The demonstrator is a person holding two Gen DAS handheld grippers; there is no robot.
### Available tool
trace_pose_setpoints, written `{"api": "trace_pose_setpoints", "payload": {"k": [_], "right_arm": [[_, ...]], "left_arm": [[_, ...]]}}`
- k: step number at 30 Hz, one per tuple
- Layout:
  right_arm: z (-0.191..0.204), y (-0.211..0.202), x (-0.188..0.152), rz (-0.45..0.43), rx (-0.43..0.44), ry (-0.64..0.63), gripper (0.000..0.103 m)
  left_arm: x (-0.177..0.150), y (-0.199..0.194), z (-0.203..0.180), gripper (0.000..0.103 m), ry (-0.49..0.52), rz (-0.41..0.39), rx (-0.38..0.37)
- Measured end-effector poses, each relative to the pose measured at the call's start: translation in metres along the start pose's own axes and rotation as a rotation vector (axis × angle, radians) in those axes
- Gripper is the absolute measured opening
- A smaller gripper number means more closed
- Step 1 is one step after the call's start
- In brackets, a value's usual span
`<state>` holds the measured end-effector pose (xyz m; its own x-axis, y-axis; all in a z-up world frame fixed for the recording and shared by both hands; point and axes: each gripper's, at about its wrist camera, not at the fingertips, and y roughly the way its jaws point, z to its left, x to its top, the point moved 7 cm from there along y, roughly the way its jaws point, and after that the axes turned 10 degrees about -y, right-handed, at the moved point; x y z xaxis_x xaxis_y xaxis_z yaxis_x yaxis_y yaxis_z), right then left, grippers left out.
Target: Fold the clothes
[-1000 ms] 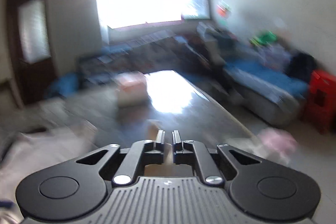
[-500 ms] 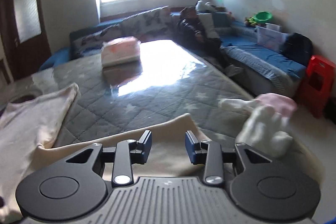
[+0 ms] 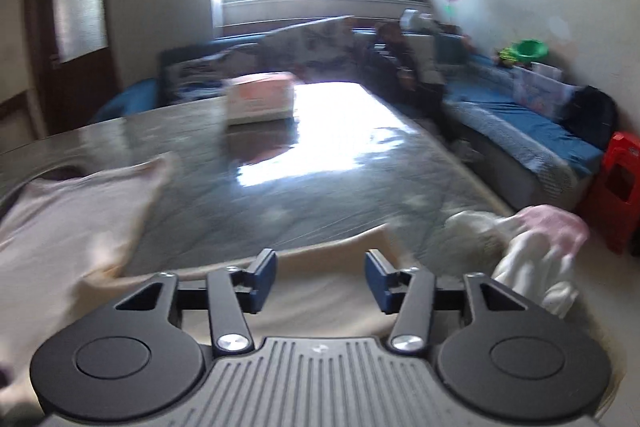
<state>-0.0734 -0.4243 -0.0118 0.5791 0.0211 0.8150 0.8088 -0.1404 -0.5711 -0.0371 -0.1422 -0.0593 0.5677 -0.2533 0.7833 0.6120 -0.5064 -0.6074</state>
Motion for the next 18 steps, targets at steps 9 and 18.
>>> {"api": "trace_pose_setpoints", "payload": {"k": [9,18], "right_arm": [[0.048,-0.010,-0.027,0.020,0.074,-0.131,0.071],[0.039,-0.004,-0.001,-0.016,0.063,-0.116,0.083]], "left_arm": [[-0.001,-0.004,0.001,0.082,-0.012,-0.002,-0.003],[-0.001,-0.011,0.002,0.084,-0.028,-0.003,0.005]]}}
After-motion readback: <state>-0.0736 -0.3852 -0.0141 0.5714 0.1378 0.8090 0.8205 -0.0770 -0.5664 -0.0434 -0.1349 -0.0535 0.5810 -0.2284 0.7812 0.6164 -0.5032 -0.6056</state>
